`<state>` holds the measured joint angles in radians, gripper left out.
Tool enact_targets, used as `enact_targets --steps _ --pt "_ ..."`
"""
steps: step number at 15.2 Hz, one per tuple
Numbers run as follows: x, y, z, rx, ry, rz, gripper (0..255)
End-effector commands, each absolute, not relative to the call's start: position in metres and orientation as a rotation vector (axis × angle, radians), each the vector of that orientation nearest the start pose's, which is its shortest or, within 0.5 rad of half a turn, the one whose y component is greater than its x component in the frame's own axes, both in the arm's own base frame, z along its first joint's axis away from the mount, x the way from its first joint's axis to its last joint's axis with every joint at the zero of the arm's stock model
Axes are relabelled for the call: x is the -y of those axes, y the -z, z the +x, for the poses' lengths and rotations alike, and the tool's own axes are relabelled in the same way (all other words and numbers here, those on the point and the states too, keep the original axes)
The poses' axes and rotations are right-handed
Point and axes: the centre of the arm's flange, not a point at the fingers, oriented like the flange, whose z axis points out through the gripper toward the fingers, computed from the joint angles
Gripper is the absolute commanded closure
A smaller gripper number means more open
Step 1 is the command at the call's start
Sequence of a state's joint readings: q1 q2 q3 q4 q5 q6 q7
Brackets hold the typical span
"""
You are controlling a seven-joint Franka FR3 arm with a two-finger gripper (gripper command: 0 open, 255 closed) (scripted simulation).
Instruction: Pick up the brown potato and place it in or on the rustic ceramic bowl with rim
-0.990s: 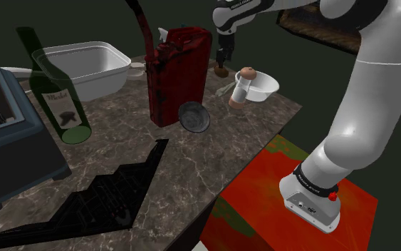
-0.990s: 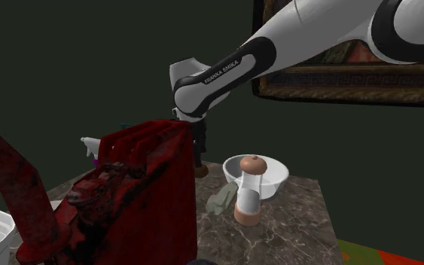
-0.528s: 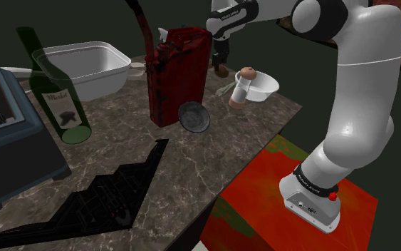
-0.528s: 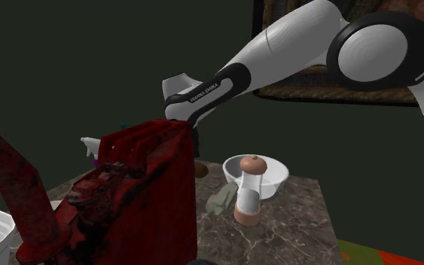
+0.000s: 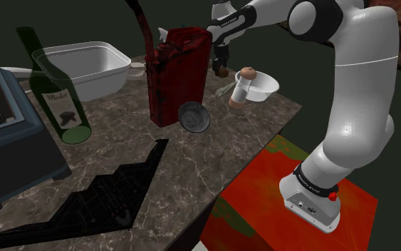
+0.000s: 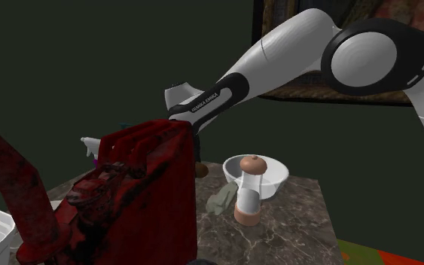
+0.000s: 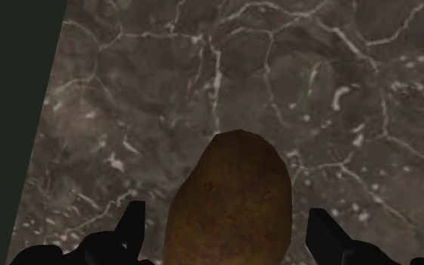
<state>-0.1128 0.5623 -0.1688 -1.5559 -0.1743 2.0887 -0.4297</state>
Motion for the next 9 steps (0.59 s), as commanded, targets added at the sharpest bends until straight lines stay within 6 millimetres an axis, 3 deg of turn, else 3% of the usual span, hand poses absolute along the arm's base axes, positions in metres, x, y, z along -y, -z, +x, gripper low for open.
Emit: enact_targets --steps 1,4,5,9 --pt "0.185 -0.3228 0.6695 0.437 -0.178 -3.325 0" --pt "0.185 -0.3228 0.6695 0.437 -0.178 -3.325 0" --pt "0.185 -0.3229 0.6695 0.437 -0.178 -3.325 255" --pt "0.185 -0.323 0.6695 0.437 -0.178 -3.325 255"
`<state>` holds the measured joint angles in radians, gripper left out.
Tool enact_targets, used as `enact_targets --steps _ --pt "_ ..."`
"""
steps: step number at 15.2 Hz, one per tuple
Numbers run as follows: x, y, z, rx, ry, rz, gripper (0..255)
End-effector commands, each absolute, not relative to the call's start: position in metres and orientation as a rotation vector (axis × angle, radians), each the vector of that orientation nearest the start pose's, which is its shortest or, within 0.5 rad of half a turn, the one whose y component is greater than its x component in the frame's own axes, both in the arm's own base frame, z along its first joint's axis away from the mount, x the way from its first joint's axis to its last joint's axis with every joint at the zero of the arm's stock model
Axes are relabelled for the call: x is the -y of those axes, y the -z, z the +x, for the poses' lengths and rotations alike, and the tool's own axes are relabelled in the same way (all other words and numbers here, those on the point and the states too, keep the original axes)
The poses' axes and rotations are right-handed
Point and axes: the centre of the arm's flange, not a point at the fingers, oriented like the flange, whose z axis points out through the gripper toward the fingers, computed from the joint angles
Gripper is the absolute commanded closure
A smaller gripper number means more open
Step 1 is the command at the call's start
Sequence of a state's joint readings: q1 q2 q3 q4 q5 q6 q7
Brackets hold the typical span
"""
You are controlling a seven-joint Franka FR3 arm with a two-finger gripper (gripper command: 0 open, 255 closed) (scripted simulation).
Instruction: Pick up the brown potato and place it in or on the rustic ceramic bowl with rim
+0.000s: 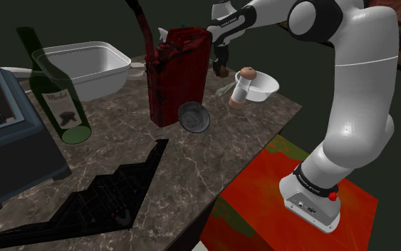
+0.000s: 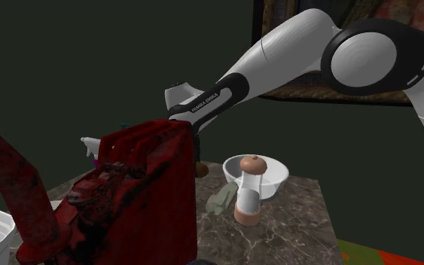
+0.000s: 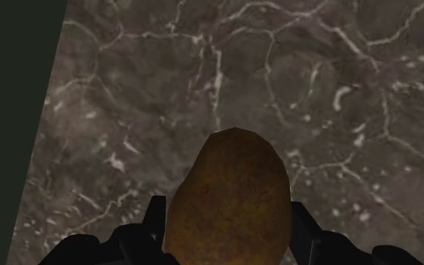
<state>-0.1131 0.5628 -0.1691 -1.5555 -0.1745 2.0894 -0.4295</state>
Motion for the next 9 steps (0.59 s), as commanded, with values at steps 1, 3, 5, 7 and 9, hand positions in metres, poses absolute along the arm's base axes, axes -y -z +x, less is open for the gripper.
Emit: enact_targets --steps 1,3,5,7,9 --pt "0.185 -0.323 0.669 0.437 -0.178 -3.325 255" --pt "0.185 -0.323 0.67 0.437 -0.178 -3.325 255" --pt "0.185 -0.323 0.67 0.437 -0.178 -3.325 255" --pt "0.185 -0.333 0.669 0.437 -0.178 -3.325 255" --pt "0.185 -0.344 0.67 0.437 -0.178 -3.325 255"
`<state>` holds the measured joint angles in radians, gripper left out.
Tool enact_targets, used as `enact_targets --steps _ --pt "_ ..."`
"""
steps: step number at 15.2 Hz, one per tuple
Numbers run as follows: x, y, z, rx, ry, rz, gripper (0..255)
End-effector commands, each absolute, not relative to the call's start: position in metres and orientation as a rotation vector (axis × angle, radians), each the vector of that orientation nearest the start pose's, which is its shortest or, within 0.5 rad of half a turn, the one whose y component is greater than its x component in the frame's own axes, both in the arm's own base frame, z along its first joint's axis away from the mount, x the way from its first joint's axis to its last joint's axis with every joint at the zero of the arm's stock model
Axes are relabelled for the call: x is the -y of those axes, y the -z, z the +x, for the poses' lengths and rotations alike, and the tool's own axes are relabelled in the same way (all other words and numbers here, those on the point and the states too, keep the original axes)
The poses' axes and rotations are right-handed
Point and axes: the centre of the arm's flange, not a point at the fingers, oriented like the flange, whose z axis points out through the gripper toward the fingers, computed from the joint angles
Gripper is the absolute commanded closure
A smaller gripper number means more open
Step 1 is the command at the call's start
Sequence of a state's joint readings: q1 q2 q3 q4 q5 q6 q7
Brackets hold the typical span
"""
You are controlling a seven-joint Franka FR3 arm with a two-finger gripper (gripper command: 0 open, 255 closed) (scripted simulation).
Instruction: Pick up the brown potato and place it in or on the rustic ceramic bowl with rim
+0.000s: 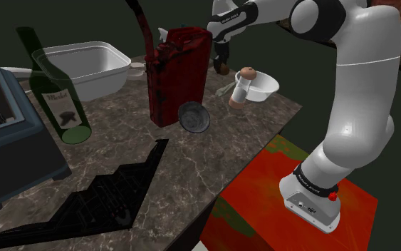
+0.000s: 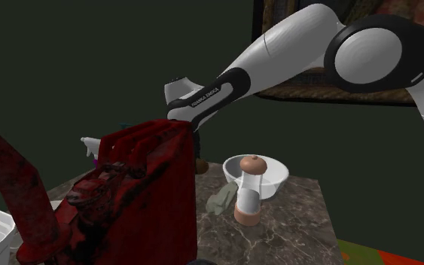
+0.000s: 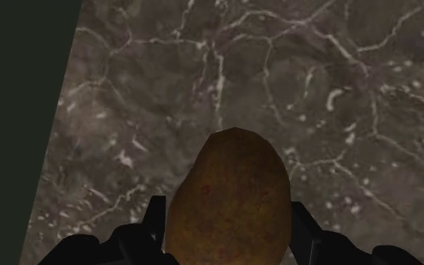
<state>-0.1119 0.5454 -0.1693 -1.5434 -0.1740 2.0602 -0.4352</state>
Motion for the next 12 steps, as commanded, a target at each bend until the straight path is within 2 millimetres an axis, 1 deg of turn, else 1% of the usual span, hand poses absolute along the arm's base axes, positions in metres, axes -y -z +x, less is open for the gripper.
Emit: enact_targets --steps 1,12 --pt "0.185 -0.349 0.67 0.437 -0.178 -3.325 255" --pt "0.185 -0.407 0.669 0.437 -0.178 -3.325 255"
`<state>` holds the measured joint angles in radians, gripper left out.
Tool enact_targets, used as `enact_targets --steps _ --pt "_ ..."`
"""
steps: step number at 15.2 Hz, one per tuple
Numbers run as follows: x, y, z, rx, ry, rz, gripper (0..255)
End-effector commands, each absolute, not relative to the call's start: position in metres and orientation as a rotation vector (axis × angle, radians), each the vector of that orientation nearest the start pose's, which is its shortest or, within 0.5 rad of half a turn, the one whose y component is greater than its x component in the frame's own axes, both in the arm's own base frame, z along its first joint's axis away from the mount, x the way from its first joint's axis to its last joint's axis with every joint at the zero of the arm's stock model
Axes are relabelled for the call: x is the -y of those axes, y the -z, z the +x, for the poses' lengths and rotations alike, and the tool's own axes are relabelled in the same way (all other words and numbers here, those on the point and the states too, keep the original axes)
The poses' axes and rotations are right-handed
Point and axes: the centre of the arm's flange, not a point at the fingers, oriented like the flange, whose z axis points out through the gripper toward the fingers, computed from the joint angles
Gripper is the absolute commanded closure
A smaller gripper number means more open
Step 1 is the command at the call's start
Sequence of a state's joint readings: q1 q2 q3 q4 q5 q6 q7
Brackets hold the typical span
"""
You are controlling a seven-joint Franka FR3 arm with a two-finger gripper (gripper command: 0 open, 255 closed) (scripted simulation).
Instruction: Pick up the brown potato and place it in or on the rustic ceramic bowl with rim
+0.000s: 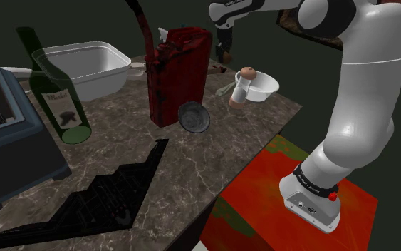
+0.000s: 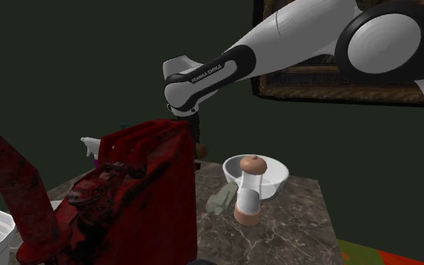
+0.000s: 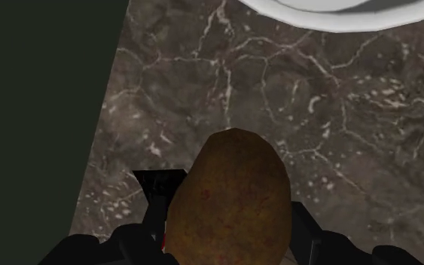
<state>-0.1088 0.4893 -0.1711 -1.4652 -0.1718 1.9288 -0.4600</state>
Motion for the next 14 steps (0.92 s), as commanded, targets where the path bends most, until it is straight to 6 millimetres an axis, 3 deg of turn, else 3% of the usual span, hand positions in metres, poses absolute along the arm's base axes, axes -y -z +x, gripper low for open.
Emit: enact_targets --steps 1,14 --pt "0.185 -0.413 0.67 0.437 -0.178 -3.325 255" --pt "0.185 -0.481 0.67 0.437 -0.178 -3.325 255"
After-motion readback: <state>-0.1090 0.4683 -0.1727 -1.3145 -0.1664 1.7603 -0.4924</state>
